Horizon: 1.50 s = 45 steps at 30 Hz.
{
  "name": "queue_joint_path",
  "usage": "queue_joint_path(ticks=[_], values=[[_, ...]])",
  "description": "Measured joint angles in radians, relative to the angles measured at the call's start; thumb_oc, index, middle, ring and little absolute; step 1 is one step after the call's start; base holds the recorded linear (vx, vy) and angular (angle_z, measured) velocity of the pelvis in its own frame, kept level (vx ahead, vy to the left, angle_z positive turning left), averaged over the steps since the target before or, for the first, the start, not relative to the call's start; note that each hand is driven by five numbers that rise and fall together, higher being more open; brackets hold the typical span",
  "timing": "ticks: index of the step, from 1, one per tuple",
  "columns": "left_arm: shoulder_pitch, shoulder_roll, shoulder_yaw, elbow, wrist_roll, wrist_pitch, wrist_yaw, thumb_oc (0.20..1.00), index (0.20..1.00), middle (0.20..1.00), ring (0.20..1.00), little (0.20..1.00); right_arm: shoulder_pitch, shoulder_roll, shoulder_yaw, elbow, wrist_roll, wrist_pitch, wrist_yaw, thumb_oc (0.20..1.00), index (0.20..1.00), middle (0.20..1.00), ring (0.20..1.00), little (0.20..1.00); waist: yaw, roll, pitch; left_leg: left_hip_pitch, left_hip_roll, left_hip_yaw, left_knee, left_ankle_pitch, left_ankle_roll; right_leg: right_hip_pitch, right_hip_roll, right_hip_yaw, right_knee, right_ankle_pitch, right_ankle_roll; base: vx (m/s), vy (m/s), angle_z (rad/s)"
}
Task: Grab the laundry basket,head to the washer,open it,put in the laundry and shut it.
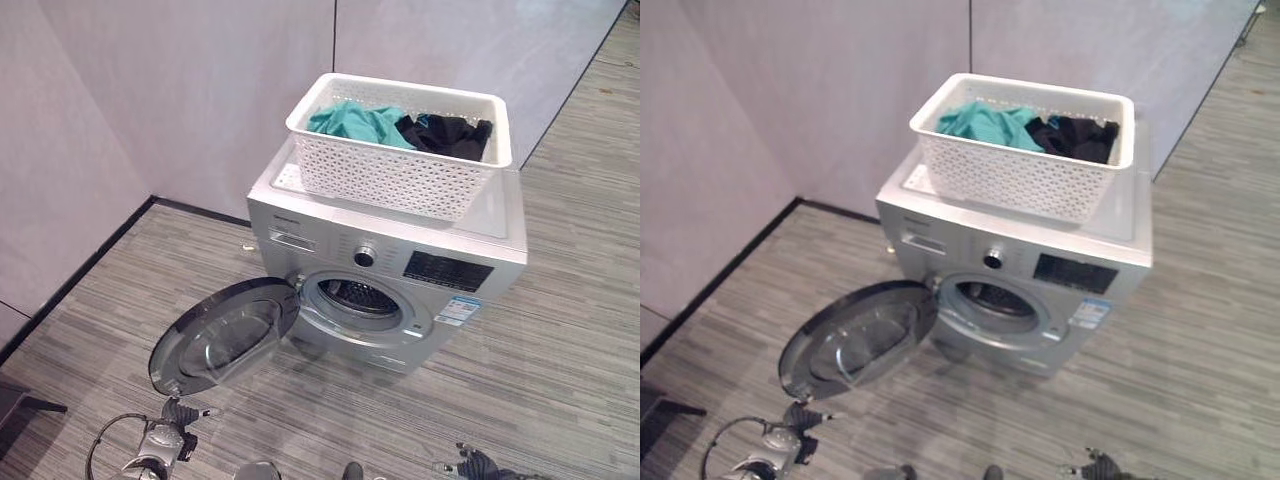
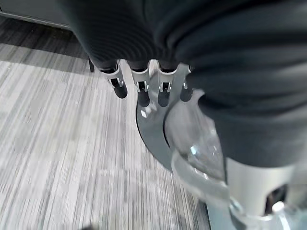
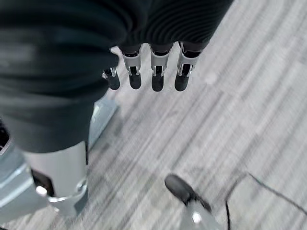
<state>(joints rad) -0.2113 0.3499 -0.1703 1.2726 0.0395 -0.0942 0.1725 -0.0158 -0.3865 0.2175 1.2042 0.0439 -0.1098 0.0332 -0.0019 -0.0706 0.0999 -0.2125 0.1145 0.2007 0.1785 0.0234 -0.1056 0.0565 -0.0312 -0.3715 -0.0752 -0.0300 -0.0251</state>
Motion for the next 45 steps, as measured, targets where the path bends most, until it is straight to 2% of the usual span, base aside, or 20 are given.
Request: queue_joint_path(ticks=[2, 3, 6, 8, 9, 10, 12, 17, 22, 25, 27, 28, 29, 30, 32, 33, 35, 36, 41, 45], values=[[0.001, -0.006, -0.013, 0.005, 0.0, -0.006, 0.001, 1.0, 1.0, 1.0, 1.0, 1.0, -0.009, -0.002, 0.016, -0.021, 0.0, 0.005, -0.011, 1.0, 1.0, 1.0, 1.0, 1.0, 0.006, 0.008, 0.004, -0.01, -0.013, -0.044, -0.115, 0.033, -0.054, 0.004, 0.024, 0.026, -0.016, -0.005, -0.007, 0.16, 0.095, -0.43], [0.014, -0.006, -0.005, -0.004, -0.001, -0.006, 0.0, 1.0, 1.0, 1.0, 1.0, 1.0, -0.005, -0.011, 0.038, -0.094, -0.007, 0.004, -0.007, 1.0, 1.0, 1.0, 1.0, 1.0, 0.022, 0.015, 0.016, 0.0, -0.004, -0.065, -0.189, 0.061, -0.042, -0.007, 0.049, 0.066, -0.019, -0.003, -0.003, 0.09, 0.059, -1.03], [0.034, -0.006, -0.002, -0.005, -0.001, -0.006, 0.0, 1.0, 1.0, 1.0, 1.0, 1.0, 0.003, -0.013, 0.048, -0.15, -0.02, -0.014, -0.008, 1.0, 1.0, 1.0, 1.0, 1.0, 0.008, 0.018, 0.007, 0.014, -0.004, -0.052, -0.151, 0.094, -0.008, 0.018, 0.067, 0.09, -0.01, 0.003, -0.023, 0.2, 0.205, -0.58], [0.046, -0.015, 0.0, -0.019, -0.001, -0.018, -0.001, 1.0, 1.0, 1.0, 1.0, 1.0, 0.032, -0.032, 0.048, -0.217, -0.029, 0.006, -0.008, 1.0, 1.0, 1.0, 1.0, 1.0, 0.0, 0.028, -0.002, 0.073, -0.031, -0.047, -0.198, 0.109, 0.021, 0.031, 0.066, 0.122, -0.01, -0.007, -0.006, 0.17, 0.174, -0.32], [0.056, -0.015, 0.002, -0.016, -0.001, -0.019, -0.001, 1.0, 1.0, 1.0, 1.0, 1.0, 0.038, -0.036, 0.046, -0.252, -0.03, 0.004, -0.009, 1.0, 1.0, 1.0, 1.0, 1.0, -0.009, 0.03, -0.007, 0.11, -0.043, -0.041, -0.255, 0.108, 0.07, 0.035, 0.061, 0.138, -0.01, -0.011, 0.003, 0.13, 0.135, -0.42], [0.059, -0.016, 0.009, -0.015, -0.001, -0.019, -0.001, 1.0, 1.0, 1.0, 1.0, 1.0, 0.048, -0.035, 0.038, -0.285, -0.03, 0.003, -0.008, 1.0, 1.0, 1.0, 1.0, 1.0, -0.015, 0.026, -0.009, 0.125, -0.054, -0.024, -0.274, 0.117, 0.083, 0.039, 0.052, 0.147, -0.01, -0.012, 0.014, 0.15, 0.183, -0.35], [0.068, -0.016, 0.014, -0.037, -0.001, -0.021, -0.001, 1.0, 1.0, 1.0, 1.0, 1.0, 0.077, -0.036, 0.026, -0.365, -0.031, 0.006, -0.008, 1.0, 1.0, 1.0, 1.0, 1.0, -0.011, 0.016, -0.016, 0.146, -0.086, 0.004, -0.273, 0.09, 0.115, 0.046, 0.016, 0.172, -0.009, -0.013, 0.038, 0.15, 0.209, -0.28], [0.116, -0.018, 0.009, -0.084, 0.001, -0.034, -0.001, 1.0, 1.0, 1.0, 1.0, 1.0, 0.095, -0.048, -0.01, -0.617, -0.079, -0.011, -0.009, 1.0, 1.0, 1.0, 1.0, 1.0, -0.011, 0.015, -0.019, 0.158, -0.124, 0.035, -0.273, 0.057, 0.148, 0.019, -0.034, 0.201, 0.04, -0.043, 0.089, 0.06, 0.135, -0.18], [0.179, -0.019, 0.012, -0.074, 0.012, -0.033, -0.002, 1.0, 1.0, 1.0, 1.0, 1.0, 0.14, -0.124, -0.086, -0.841, -0.153, -0.026, -0.018, 1.0, 1.0, 1.0, 1.0, 1.0, -0.014, 0.012, -0.027, 0.163, -0.128, 0.08, -0.278, 0.031, 0.159, -0.013, -0.045, 0.234, 0.081, -0.036, 0.101, 0.06, 0.126, -0.28], [0.184, -0.02, 0.012, -0.041, 0.053, -0.035, -0.016, 1.0, 1.0, 1.0, 1.0, 1.0, 0.211, -0.208, -0.146, -0.937, -0.176, -0.029, -0.015, 1.0, 1.0, 1.0, 1.0, 1.0, -0.015, 0.019, -0.029, 0.17, -0.114, 0.081, -0.278, 0.023, 0.168, -0.071, -0.039, 0.233, 0.21, -0.051, 0.124, 0.02, 0.079, -0.05], [0.209, -0.025, 0.02, 0.013, 0.065, -0.031, -0.039, 1.0, 1.0, 1.0, 1.0, 1.0, 0.341, -0.281, -0.308, -1.115, -0.094, -0.061, 0.035, 1.0, 1.0, 1.0, 1.0, 1.0, -0.066, 0.025, -0.029, 0.195, -0.108, 0.06, -0.277, 0.017, 0.174, -0.19, -0.058, 0.252, 0.493, -0.101, 0.181, 0.09, 0.046, 0.16], [0.234, -0.022, 0.02, 0.026, 0.084, -0.03, -0.05, 1.0, 1.0, 1.0, 1.0, 1.0, 0.368, -0.293, -0.342, -1.146, -0.079, -0.063, 0.049, 1.0, 1.0, 1.0, 1.0, 1.0, -0.073, 0.006, -0.041, 0.204, -0.116, 0.057, -0.277, 0.011, 0.177, -0.215, -0.053, 0.275, 0.505, -0.123, 0.181, 0.12, -0.026, 0.32], [0.237, -0.031, 0.045, 0.09, 0.098, -0.033, -0.074, 1.0, 1.0, 1.0, 1.0, 1.0, 0.467, -0.344, -0.448, -1.29, -0.065, -0.071, 0.086, 1.0, 1.0, 1.0, 1.0, 1.0, -0.091, 0.003, -0.04, 0.198, -0.12, 0.031, -0.277, 0.012, 0.176, -0.238, -0.016, 0.362, 0.445, -0.143, 0.172, 0.13, -0.102, 0.18], [0.257, -0.05, 0.052, 0.151, 0.102, -0.028, -0.092, 1.0, 1.0, 1.0, 1.0, 1.0, 0.461, -0.365, -0.576, -1.337, -0.044, -0.095, 0.086, 1.0, 1.0, 1.0, 1.0, 1.0, -0.121, -0.006, -0.045, 0.197, -0.12, 0.029, -0.277, 0.013, 0.175, -0.249, -0.007, 0.38, 0.294, -0.103, 0.163, 0.17, -0.152, 0.36], [0.277, -0.064, 0.05, 0.147, 0.131, -0.022, -0.11, 1.0, 1.0, 1.0, 1.0, 1.0, 0.471, -0.386, -0.68, -1.344, -0.035, -0.096, 0.077, 1.0, 1.0, 1.0, 1.0, 1.0, -0.129, -0.01, -0.048, 0.191, -0.124, -0.001, -0.277, 0.013, 0.172, -0.23, -0.022, 0.389, 0.186, -0.056, 0.181, 0.14, -0.129, 0.45], [0.305, -0.062, 0.058, 0.097, 0.137, -0.014, -0.111, 1.0, 1.0, 1.0, 1.0, 1.0, 0.461, -0.395, -0.764, -1.368, -0.037, -0.093, 0.054, 1.0, 1.0, 1.0, 1.0, 1.0, -0.125, -0.009, -0.056, 0.197, -0.128, -0.022, -0.277, 0.013, 0.167, -0.205, -0.039, 0.372, 0.153, -0.022, 0.168, 0.11, -0.085, 0.67], [0.331, -0.055, 0.06, 0.077, 0.138, -0.014, -0.116, 1.0, 1.0, 1.0, 1.0, 1.0, 0.421, -0.412, -0.786, -1.378, -0.041, -0.106, 0.032, 1.0, 1.0, 1.0, 1.0, 1.0, -0.114, -0.022, -0.077, 0.207, -0.123, -0.029, -0.277, 0.011, 0.155, -0.173, -0.039, 0.348, 0.108, 0.023, 0.159, 0.09, -0.064, 0.32], [0.338, -0.057, 0.047, 0.072, 0.137, -0.013, -0.122, 1.0, 1.0, 1.0, 1.0, 1.0, 0.379, -0.487, -0.787, -1.378, -0.042, -0.117, 0.03, 1.0, 1.0, 1.0, 1.0, 1.0, -0.097, -0.019, -0.092, 0.211, -0.116, -0.03, -0.276, 0.007, 0.143, -0.157, -0.036, 0.327, 0.075, 0.058, 0.143, 0.03, -0.023, 0.12], [0.356, -0.06, 0.029, 0.042, 0.14, -0.01, -0.148, 1.0, 1.0, 1.0, 1.0, 1.0, 0.276, -0.738, -0.807, -1.374, -0.052, -0.143, 0.013, 1.0, 1.0, 1.0, 1.0, 1.0, -0.057, 0.008, -0.121, 0.212, -0.08, -0.062, -0.276, 0.004, 0.108, -0.102, -0.007, 0.263, 0.012, 0.081, 0.127, 0.07, -0.029, 0.29], [0.359, -0.053, 0.022, 0.042, 0.136, 0.002, -0.149, 1.0, 1.0, 1.0, 1.0, 1.0, 0.169, -0.854, -0.786, -1.34, -0.048, -0.158, 0.012, 1.0, 1.0, 1.0, 1.0, 1.0, -0.04, -0.007, -0.135, 0.21, -0.074, -0.089, -0.276, 0.004, 0.089, -0.084, 0.0, 0.228, -0.01, 0.088, 0.107, 0.03, -0.015, 0.15]])
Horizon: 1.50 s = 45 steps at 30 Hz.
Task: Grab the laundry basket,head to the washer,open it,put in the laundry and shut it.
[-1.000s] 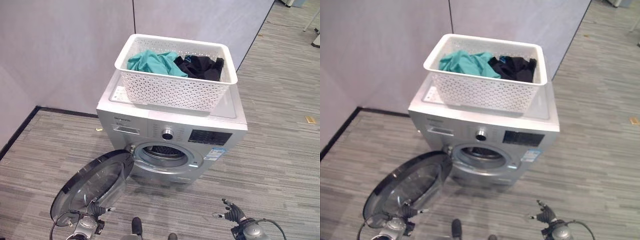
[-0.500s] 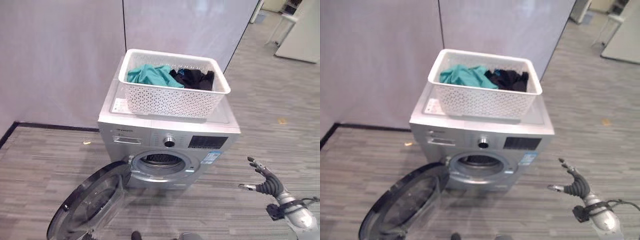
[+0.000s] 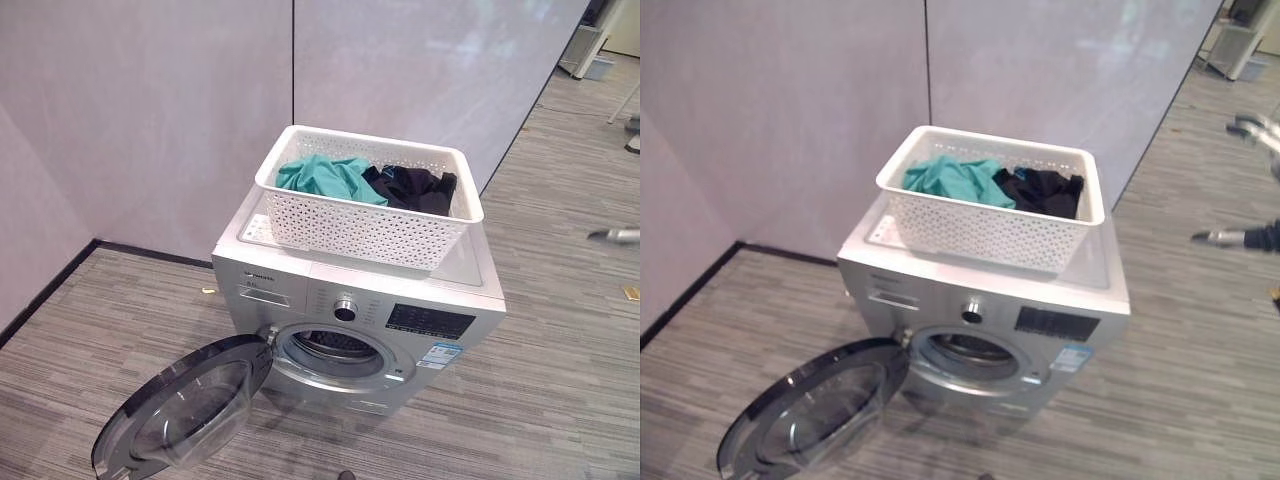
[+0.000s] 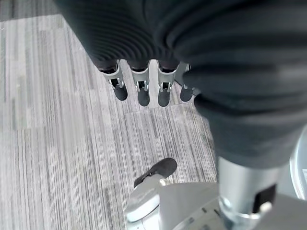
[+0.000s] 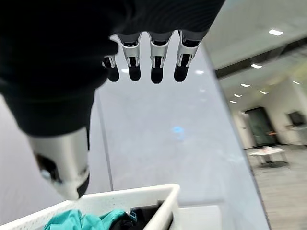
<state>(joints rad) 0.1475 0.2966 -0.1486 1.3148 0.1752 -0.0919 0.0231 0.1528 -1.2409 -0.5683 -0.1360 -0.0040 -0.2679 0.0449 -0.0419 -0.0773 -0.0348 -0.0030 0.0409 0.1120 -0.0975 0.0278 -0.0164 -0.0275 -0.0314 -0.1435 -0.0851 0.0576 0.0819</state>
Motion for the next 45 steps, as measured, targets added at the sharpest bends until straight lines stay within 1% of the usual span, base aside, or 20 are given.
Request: queue_joint_path(ticks=[2, 3, 4, 5, 6, 7, 8, 9, 10, 11, 12, 14, 15, 16, 18, 20, 24, 26, 37, 45], values=[[-0.009, 0.007, -0.026, 0.001, -0.001, 0.0, -0.002, 1.0, 1.0, 1.0, 1.0, 1.0, -0.072, -0.033, 0.046, 0.042, 0.008, -0.002, 0.001, 1.0, 1.0, 1.0, 1.0, 1.0, 0.005, -0.006, 0.0, 0.005, -0.002, -0.011, 0.004, -0.002, -0.004, 0.012, -0.002, -0.007, 0.0, 0.001, -0.002, -0.01, -0.019, 0.14], [-0.014, 0.017, -0.052, 0.002, -0.009, 0.001, -0.004, 1.0, 1.0, 1.0, 1.0, 1.0, -0.278, -0.054, 0.24, 0.155, 0.05, -0.007, 0.002, 1.0, 1.0, 1.0, 1.0, 1.0, 0.003, -0.017, -0.005, 0.007, -0.005, -0.014, 0.004, -0.005, -0.006, 0.012, -0.004, -0.005, 0.0, 0.0, -0.001, -0.03, -0.023, 0.09], [-0.029, 0.023, -0.068, 0.003, -0.01, 0.004, -0.006, 1.0, 1.0, 1.0, 1.0, 1.0, -0.333, -0.084, 0.317, 0.196, 0.07, 0.001, 0.004, 1.0, 1.0, 1.0, 1.0, 1.0, 0.007, -0.019, -0.007, 0.006, -0.007, -0.014, 0.004, -0.005, -0.005, 0.009, -0.006, -0.005, 0.0, 0.0, 0.0, 0.0, 0.0, 0.0], [-0.037, 0.034, -0.077, 0.005, -0.013, 0.005, -0.007, 1.0, 1.0, 1.0, 1.0, 1.0, -0.515, -0.08, 0.506, 0.29, 0.107, 0.002, 0.03, 1.0, 1.0, 1.0, 1.0, 1.0, 0.015, -0.03, -0.002, 0.005, -0.011, -0.014, 0.004, -0.007, -0.004, 0.01, -0.009, -0.008, 0.0, 0.0, 0.001, -0.01, 0.0, -0.18], [-0.048, 0.047, -0.113, 0.023, -0.018, 0.008, -0.015, 1.0, 1.0, 1.0, 1.0, 1.0, -0.747, -0.072, 0.751, 0.411, 0.137, 0.013, 0.051, 1.0, 1.0, 1.0, 1.0, 1.0, 0.024, -0.039, 0.002, 0.017, -0.012, 0.003, 0.005, -0.009, -0.003, 0.011, -0.009, 0.002, 0.0, 0.002, 0.003, 0.0, 0.005, -0.22], [-0.079, 0.045, -0.132, 0.035, -0.018, 0.011, -0.029, 1.0, 1.0, 1.0, 1.0, 1.0, -0.867, -0.111, 0.934, 0.473, 0.155, 0.042, 0.06, 1.0, 1.0, 1.0, 1.0, 1.0, 0.037, -0.043, 0.005, 0.016, -0.009, 0.009, 0.004, -0.009, -0.003, 0.008, -0.008, 0.018, 0.0, 0.003, 0.008, 0.01, 0.014, -0.13], [-0.085, 0.058, -0.113, 0.03, -0.032, 0.007, -0.033, 1.0, 1.0, 1.0, 1.0, 1.0, -1.094, -0.053, 1.163, 0.549, 0.164, 0.066, 0.096, 1.0, 1.0, 1.0, 1.0, 1.0, 0.04, -0.046, 0.004, 0.014, -0.011, 0.012, 0.005, -0.01, -0.002, 0.007, -0.012, 0.007, 0.0, 0.001, 0.009, 0.02, 0.016, -0.31], [-0.097, 0.046, -0.111, 0.064, -0.042, 0.02, -0.046, 1.0, 1.0, 1.0, 1.0, 1.0, -1.414, 0.006, 1.528, 0.623, 0.176, 0.107, 0.119, 1.0, 1.0, 1.0, 1.0, 1.0, 0.047, -0.033, 0.008, 0.021, -0.012, 0.042, 0.005, -0.011, -0.003, 0.004, -0.012, 0.039, -0.004, 0.007, 0.014, 0.01, 0.016, -0.38], [-0.12, 0.036, -0.104, 0.074, -0.048, 0.024, -0.05, 1.0, 1.0, 1.0, 1.0, 1.0, -1.534, 0.008, 1.628, 0.612, 0.177, 0.113, 0.153, 1.0, 1.0, 1.0, 1.0, 1.0, 0.06, -0.024, 0.009, 0.013, -0.012, 0.047, 0.005, -0.014, -0.005, -0.011, -0.012, 0.054, -0.006, 0.008, 0.017, 0.01, 0.005, -0.29], [-0.127, 0.035, -0.102, 0.058, -0.059, 0.016, -0.047, 1.0, 1.0, 1.0, 1.0, 1.0, -1.524, 0.045, 1.534, 0.608, 0.194, 0.105, 0.159, 1.0, 1.0, 1.0, 1.0, 1.0, 0.072, -0.025, 0.014, 0.008, -0.013, 0.036, 0.005, -0.013, -0.003, -0.01, -0.013, 0.041, -0.002, 0.008, 0.015, 0.02, 0.005, 0.07], [-0.127, 0.036, -0.104, 0.059, -0.06, 0.016, -0.048, 1.0, 1.0, 1.0, 1.0, 1.0, -1.545, 0.096, 1.519, 0.63, 0.203, 0.113, 0.159, 1.0, 1.0, 1.0, 1.0, 1.0, 0.075, -0.026, 0.013, 0.01, -0.014, 0.038, 0.005, -0.012, -0.004, -0.01, -0.013, 0.041, 0.0, 0.01, 0.012, 0.01, 0.002, 0.11], [-0.125, 0.031, -0.105, 0.058, -0.089, 0.023, -0.045, 1.0, 1.0, 1.0, 1.0, 1.0, -1.619, 0.19, 1.571, 0.652, 0.204, 0.145, 0.188, 1.0, 1.0, 1.0, 1.0, 1.0, 0.094, -0.025, 0.012, 0.013, -0.014, 0.036, 0.005, -0.013, -0.005, -0.006, -0.012, 0.043, 0.0, 0.005, 0.006, 0.0, 0.004, 0.03], [-0.124, 0.027, -0.107, 0.047, -0.1, 0.024, -0.042, 1.0, 1.0, 1.0, 1.0, 1.0, -1.605, 0.234, 1.567, 0.659, 0.205, 0.145, 0.204, 1.0, 1.0, 1.0, 1.0, 1.0, 0.115, -0.027, 0.011, 0.011, -0.015, 0.032, 0.005, -0.015, -0.004, -0.005, -0.012, 0.032, 0.0, 0.003, 0.0, 0.01, 0.014, 0.24], [-0.116, 0.022, -0.11, 0.037, -0.129, 0.03, -0.039, 1.0, 1.0, 1.0, 1.0, 1.0, -1.561, 0.323, 1.508, 0.709, 0.204, 0.166, 0.203, 1.0, 1.0, 1.0, 1.0, 1.0, 0.12, -0.023, 0.011, 0.007, -0.018, 0.018, 0.005, -0.014, -0.003, -0.003, -0.013, 0.023, 0.0, 0.003, -0.005, 0.01, 0.009, 0.26], [-0.114, 0.019, -0.11, 0.037, -0.138, 0.031, -0.034, 1.0, 1.0, 1.0, 1.0, 1.0, -1.539, 0.393, 1.522, 0.745, 0.187, 0.189, 0.211, 1.0, 1.0, 1.0, 1.0, 1.0, 0.121, -0.019, 0.01, 0.004, -0.019, 0.006, 0.005, -0.014, -0.003, -0.003, -0.016, 0.017, 0.0, 0.002, -0.006, 0.02, 0.01, 0.15], [-0.115, 0.013, -0.11, 0.036, -0.139, 0.032, -0.033, 1.0, 1.0, 1.0, 1.0, 1.0, -1.532, 0.412, 1.564, 0.74, 0.155, 0.205, 0.24, 1.0, 1.0, 1.0, 1.0, 1.0, 0.125, -0.016, 0.012, 0.002, -0.02, -0.005, 0.005, -0.014, -0.003, 0.0, -0.017, 0.002, 0.0, 0.002, -0.006, 0.02, 0.007, 0.15], [-0.108, 0.015, -0.103, 0.039, -0.142, 0.033, -0.033, 1.0, 1.0, 1.0, 1.0, 1.0, -1.532, 0.417, 1.56, 0.754, 0.079, 0.211, 0.245, 1.0, 1.0, 1.0, 1.0, 1.0, 0.123, -0.018, 0.009, 0.007, -0.021, -0.018, 0.005, -0.014, -0.003, 0.013, -0.019, -0.003, 0.0, -0.003, -0.007, 0.01, 0.005, 0.14], [-0.101, 0.014, -0.091, 0.045, -0.157, 0.041, -0.033, 1.0, 1.0, 1.0, 1.0, 1.0, -1.528, 0.436, 1.561, 0.755, -0.024, 0.222, 0.244, 1.0, 1.0, 1.0, 1.0, 1.0, 0.122, -0.019, 0.009, 0.006, -0.021, -0.018, 0.005, -0.014, -0.003, 0.012, -0.019, -0.002, 0.0, -0.004, -0.008, 0.0, 0.0, 0.0], [-0.067, 0.013, -0.067, 0.073, -0.127, 0.063, -0.034, 1.0, 1.0, 1.0, 1.0, 1.0, -1.496, 0.45, 1.559, 0.788, -0.332, 0.223, 0.227, 1.0, 1.0, 1.0, 1.0, 1.0, 0.123, -0.034, -0.01, 0.003, -0.017, -0.02, 0.005, -0.014, -0.004, 0.009, -0.016, -0.002, 0.0, -0.004, -0.008, 0.0, 0.0, 0.0], [-0.08, 0.013, -0.071, 0.069, -0.128, 0.078, -0.029, 1.0, 1.0, 1.0, 1.0, 1.0, -1.483, 0.552, 1.558, 0.86, -0.39, 0.225, 0.217, 1.0, 1.0, 1.0, 1.0, 1.0, 0.121, -0.034, -0.013, 0.002, -0.018, -0.02, 0.005, -0.014, -0.004, 0.009, -0.016, -0.003, 0.0, -0.004, -0.008, 0.0, 0.0, 0.0]])
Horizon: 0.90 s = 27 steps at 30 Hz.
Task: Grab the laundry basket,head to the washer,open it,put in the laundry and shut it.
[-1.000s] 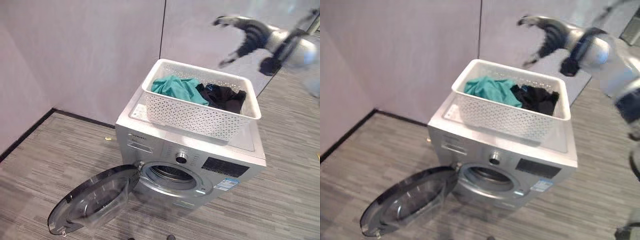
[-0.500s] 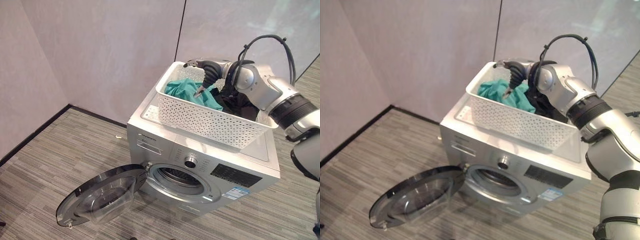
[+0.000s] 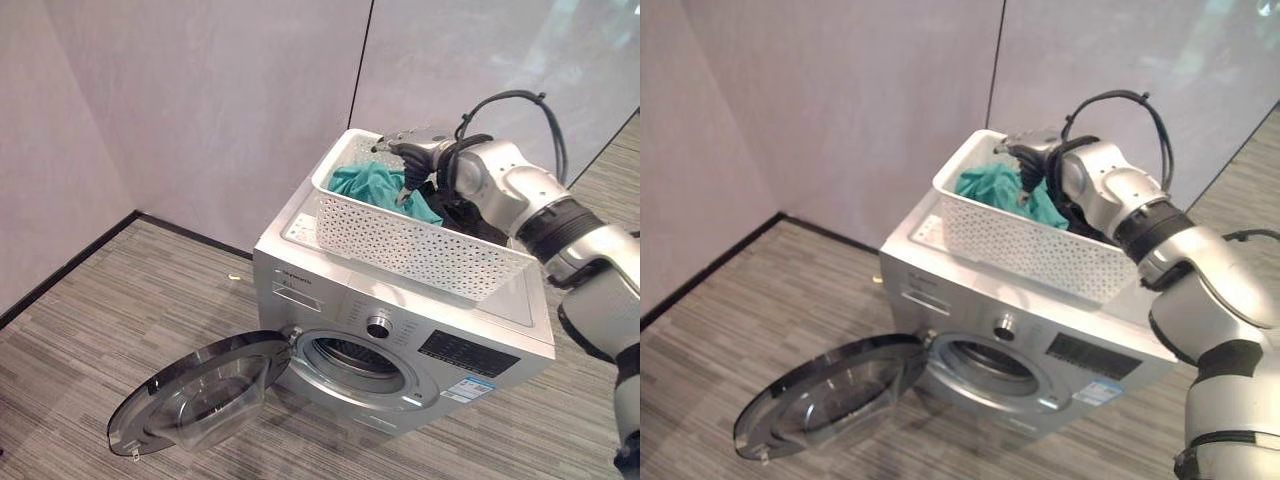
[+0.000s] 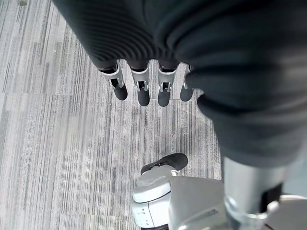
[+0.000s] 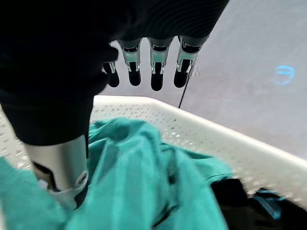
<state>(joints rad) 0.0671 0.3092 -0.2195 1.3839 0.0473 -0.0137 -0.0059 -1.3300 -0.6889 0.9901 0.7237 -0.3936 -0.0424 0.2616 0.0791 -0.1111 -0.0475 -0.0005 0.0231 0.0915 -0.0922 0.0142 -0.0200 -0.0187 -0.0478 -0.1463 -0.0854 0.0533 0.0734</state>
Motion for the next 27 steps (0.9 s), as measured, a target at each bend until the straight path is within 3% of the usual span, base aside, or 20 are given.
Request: queue_joint_path(ticks=[3, 12, 21, 27], values=[[-0.007, -0.001, -0.001, -0.005, -0.002, 0.0, 0.001, 1.0, 1.0, 1.0, 1.0, 1.0, 0.003, 0.048, 0.004, 0.089, -0.001, 0.0, 0.002, 1.0, 1.0, 1.0, 1.0, 1.0, 0.006, 0.001, -0.002, 0.0, -0.001, 0.0, 0.0, 0.0, 0.0, 0.0, -0.001, -0.001, 0.0, 0.0, 0.0, 0.0, 0.003, 0.01], [0.002, -0.002, 0.001, 0.012, -0.007, -0.001, -0.005, 1.0, 1.0, 1.0, 1.0, 1.0, 0.005, 0.061, 0.046, 0.213, -0.017, 0.003, 0.038, 1.0, 1.0, 1.0, 1.0, 1.0, 0.019, 0.001, -0.018, -0.006, -0.002, -0.011, 0.0, 0.0, 0.0, 0.0, -0.002, -0.009, 0.0, -0.003, -0.003, 0.01, -0.001, 0.01], [0.006, 0.0, 0.022, 0.049, -0.005, 0.002, -0.019, 1.0, 1.0, 1.0, 1.0, 1.0, 0.007, 0.061, 0.063, 0.201, -0.058, 0.003, 0.07, 1.0, 1.0, 1.0, 1.0, 1.0, 0.022, -0.004, -0.037, -0.038, -0.001, -0.028, 0.0, 0.004, -0.005, -0.024, -0.002, -0.03, 0.0, -0.006, -0.003, 0.01, -0.005, 0.06], [-0.028, 0.007, 0.053, 0.049, -0.032, -0.001, -0.016, 1.0, 1.0, 1.0, 1.0, 1.0, 0.021, 0.051, 0.031, 0.184, -0.039, 0.008, 0.063, 1.0, 1.0, 1.0, 1.0, 1.0, 0.023, -0.033, -0.033, -0.1, 0.001, -0.026, 0.0, 0.015, -0.009, -0.088, 0.002, -0.029, 0.0, 0.003, -0.007, -0.02, -0.007, -0.01]])
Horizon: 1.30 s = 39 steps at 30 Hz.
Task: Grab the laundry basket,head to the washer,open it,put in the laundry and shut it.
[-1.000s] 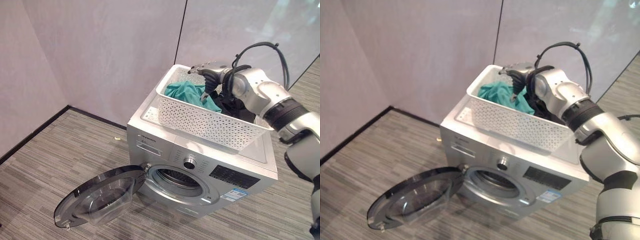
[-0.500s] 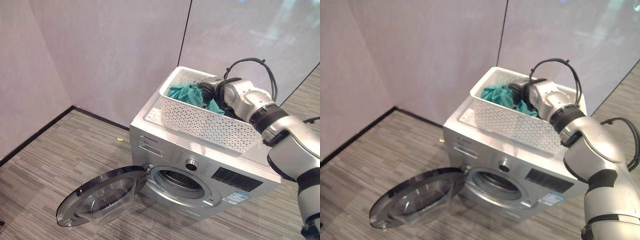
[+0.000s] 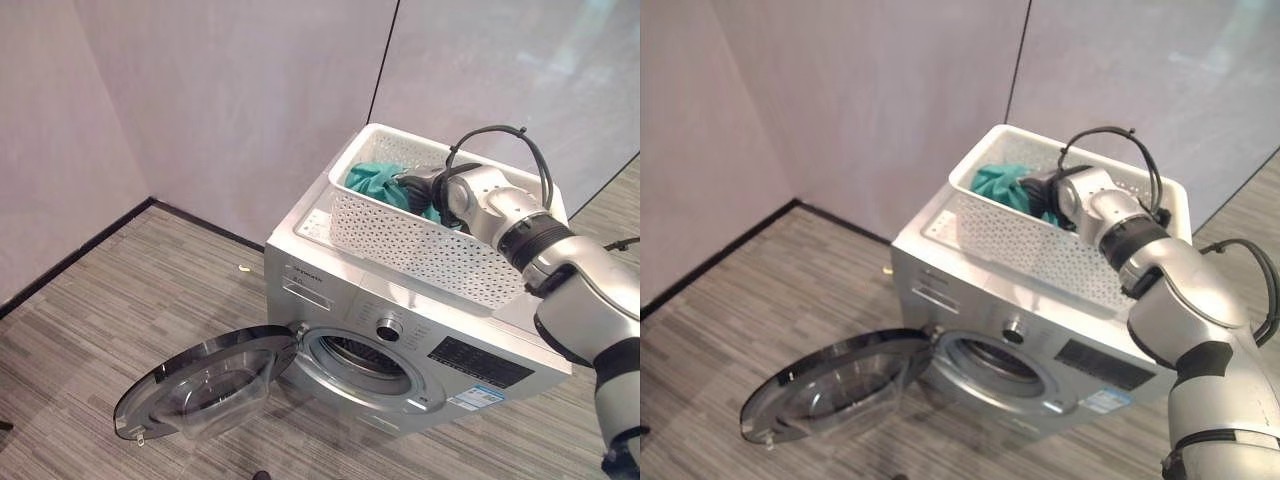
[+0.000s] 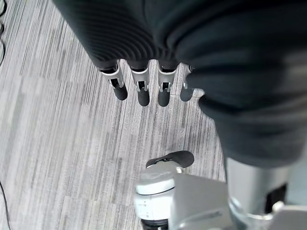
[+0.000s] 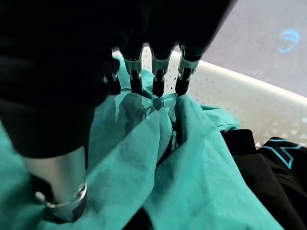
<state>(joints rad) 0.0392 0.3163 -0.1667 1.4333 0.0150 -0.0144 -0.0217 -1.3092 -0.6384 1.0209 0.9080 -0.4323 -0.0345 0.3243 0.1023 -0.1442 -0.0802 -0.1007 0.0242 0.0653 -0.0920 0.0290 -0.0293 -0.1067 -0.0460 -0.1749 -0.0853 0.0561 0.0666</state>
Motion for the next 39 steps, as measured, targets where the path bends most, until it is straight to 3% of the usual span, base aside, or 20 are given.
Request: queue_joint_path(ticks=[4, 5, 6, 12, 16, 22, 23, 24, 26, 27, 31, 33, 35, 38, 39], values=[[-0.032, 0.033, 0.006, 0.002, -0.014, -0.003, 0.005, 1.0, 1.0, 1.0, 1.0, 1.0, -0.036, 0.007, 0.025, 0.0, -0.006, 0.012, -0.001, 1.0, 1.0, 1.0, 1.0, 1.0, 0.005, -0.056, 0.064, -0.009, 0.01, 0.022, 0.0, 0.001, -0.002, -0.017, 0.008, 0.016, 0.0, 0.005, -0.004, 0.0, -0.035, -0.15], [-0.041, 0.036, 0.007, 0.008, -0.014, -0.004, 0.005, 1.0, 1.0, 1.0, 1.0, 1.0, -0.043, 0.037, 0.056, 0.014, -0.026, 0.021, 0.012, 0.533, 0.533, 0.533, 0.533, 0.533, 0.024, -0.063, 0.074, -0.006, 0.01, 0.028, 0.0, -0.001, -0.005, -0.019, 0.009, 0.026, 0.0, 0.005, -0.004, 0.09, -0.04, -0.17], [-0.044, 0.037, 0.018, 0.012, -0.014, -0.004, 0.005, 1.0, 1.0, 1.0, 1.0, 1.0, -0.055, 0.06, 0.057, 0.025, -0.035, 0.031, 0.03, 0.2, 0.2, 0.2, 0.2, 0.2, 0.026, -0.061, 0.076, -0.007, 0.011, 0.029, 0.0, -0.003, -0.008, -0.019, 0.01, 0.026, 0.0, 0.005, -0.004, 0.08, -0.026, -0.08], [-0.047, 0.043, 0.044, 0.042, 0.009, 0.004, 0.006, 1.0, 1.0, 1.0, 1.0, 1.0, -0.053, 0.115, -0.075, 0.177, -0.034, 0.029, -0.025, 0.2, 0.2, 0.2, 0.2, 0.2, 0.055, -0.045, 0.087, 0.031, 0.011, 0.032, 0.0, -0.005, -0.01, 0.018, 0.01, 0.026, 0.0, 0.003, -0.006, 0.04, -0.017, 0.0], [-0.049, 0.061, 0.046, 0.04, 0.035, 0.006, 0.007, 1.0, 1.0, 1.0, 1.0, 1.0, -0.042, 0.05, -0.186, 0.148, 0.033, 0.009, -0.073, 0.2, 0.2, 0.2, 0.2, 0.2, 0.051, -0.037, 0.082, 0.058, 0.01, 0.027, 0.0, -0.005, -0.01, 0.049, 0.007, 0.023, -0.001, -0.003, -0.002, 0.02, -0.04, 0.05], [-0.069, 0.058, 0.032, 0.009, 0.022, -0.005, 0.017, 1.0, 1.0, 1.0, 1.0, 1.0, -0.044, -0.084, -0.258, 0.153, 0.153, 0.012, -0.174, 0.2, 0.2, 0.2, 0.2, 0.2, 0.043, 0.007, 0.033, 0.086, 0.005, -0.005, 0.0, -0.005, -0.007, 0.092, 0.004, -0.008, 0.0, -0.013, -0.005, -0.03, -0.036, 0.14], [-0.081, 0.049, 0.011, -0.037, -0.01, -0.004, 0.028, 1.0, 1.0, 1.0, 1.0, 1.0, -0.047, -0.098, -0.3, 0.158, 0.243, 0.014, -0.206, 0.2, 0.2, 0.2, 0.2, 0.2, 0.04, 0.023, 0.02, 0.089, 0.005, -0.005, 0.0, -0.003, -0.005, 0.095, 0.003, -0.009, 0.0, -0.012, -0.007, -0.08, -0.035, 0.27], [-0.026, 0.048, -0.076, -0.282, -0.045, -0.009, 0.048, 1.0, 1.0, 1.0, 1.0, 1.0, -0.053, -0.156, -0.312, 0.165, 0.331, 0.019, -0.237, 0.2, 0.2, 0.2, 0.2, 0.2, 0.05, 0.044, 0.014, 0.087, -0.001, -0.033, 0.0, 0.001, -0.003, 0.11, -0.002, -0.034, 0.0, -0.015, -0.002, -0.06, -0.031, 0.41], [-0.045, 0.019, -0.102, -0.333, -0.088, -0.06, 0.048, 1.0, 1.0, 1.0, 1.0, 1.0, -0.058, -0.181, -0.341, 0.227, 0.415, 0.032, -0.28, 0.2, 0.2, 0.2, 0.2, 0.2, 0.05, 0.054, -0.008, 0.084, -0.006, -0.057, 0.0, 0.006, -0.002, 0.112, -0.006, -0.057, 0.0, -0.017, 0.0, -0.03, -0.015, 0.39], [-0.058, 0.015, -0.127, -0.332, -0.11, -0.062, 0.045, 1.0, 1.0, 1.0, 1.0, 1.0, -0.06, -0.179, -0.373, 0.26, 0.456, 0.031, -0.295, 0.2, 0.2, 0.2, 0.2, 0.2, 0.05, 0.054, -0.009, 0.084, -0.006, -0.06, 0.0, 0.007, -0.003, 0.114, -0.006, -0.06, 0.0, -0.018, 0.0, -0.02, -0.004, 0.14], [0.014, 0.053, -0.19, -0.61, -0.219, -0.064, 0.031, 1.0, 1.0, 1.0, 1.0, 1.0, -0.13, -0.155, -0.458, 0.395, 0.795, 0.04, -0.365, 0.2, 0.2, 0.2, 0.2, 0.2, 0.046, 0.074, 0.002, 0.086, -0.005, -0.08, 0.0, 0.016, -0.002, 0.124, -0.005, -0.075, -0.001, -0.017, -0.002, -0.05, 0.007, 0.1], [0.065, 0.117, -0.203, -0.809, -0.301, -0.046, -0.003, 1.0, 1.0, 1.0, 1.0, 1.0, -0.165, -0.123, -0.534, 0.426, 0.962, 0.041, -0.384, 0.2, 0.2, 0.2, 0.2, 0.2, 0.048, 0.085, 0.009, 0.086, -0.003, -0.084, 0.0, 0.018, -0.003, 0.125, -0.003, -0.08, -0.006, -0.018, -0.004, -0.06, 0.019, 0.11], [0.175, 0.248, -0.167, -1.172, -0.488, -0.03, -0.044, 1.0, 1.0, 1.0, 1.0, 1.0, -0.212, -0.054, -0.56, 0.41, 1.128, 0.038, -0.414, 0.2, 0.2, 0.2, 0.2, 0.2, 0.046, 0.104, 0.023, 0.089, -0.001, -0.084, 0.0, 0.021, -0.004, 0.128, -0.001, -0.083, -0.009, -0.017, -0.006, -0.05, 0.022, 0.06], [0.222, 0.338, -0.092, -1.381, -0.644, -0.028, -0.065, 1.0, 1.0, 1.0, 1.0, 1.0, -0.215, -0.031, -0.545, 0.383, 1.207, 0.037, -0.414, 0.2, 0.2, 0.2, 0.2, 0.2, 0.067, 0.121, 0.028, 0.093, -0.002, -0.094, 0.0, 0.022, -0.005, 0.139, -0.002, -0.093, -0.009, -0.02, -0.007, -0.02, 0.001, 0.11], [0.266, 0.416, -0.046, -1.49, -0.721, -0.025, -0.074, 1.0, 1.0, 1.0, 1.0, 1.0, -0.216, -0.016, -0.541, 0.38, 1.245, 0.032, -0.419, 0.2, 0.2, 0.2, 0.2, 0.2, 0.072, 0.122, 0.029, 0.095, -0.002, -0.107, 0.0, 0.022, -0.005, 0.144, -0.002, -0.101, -0.008, -0.024, -0.009, -0.03, -0.001, 0.17]])
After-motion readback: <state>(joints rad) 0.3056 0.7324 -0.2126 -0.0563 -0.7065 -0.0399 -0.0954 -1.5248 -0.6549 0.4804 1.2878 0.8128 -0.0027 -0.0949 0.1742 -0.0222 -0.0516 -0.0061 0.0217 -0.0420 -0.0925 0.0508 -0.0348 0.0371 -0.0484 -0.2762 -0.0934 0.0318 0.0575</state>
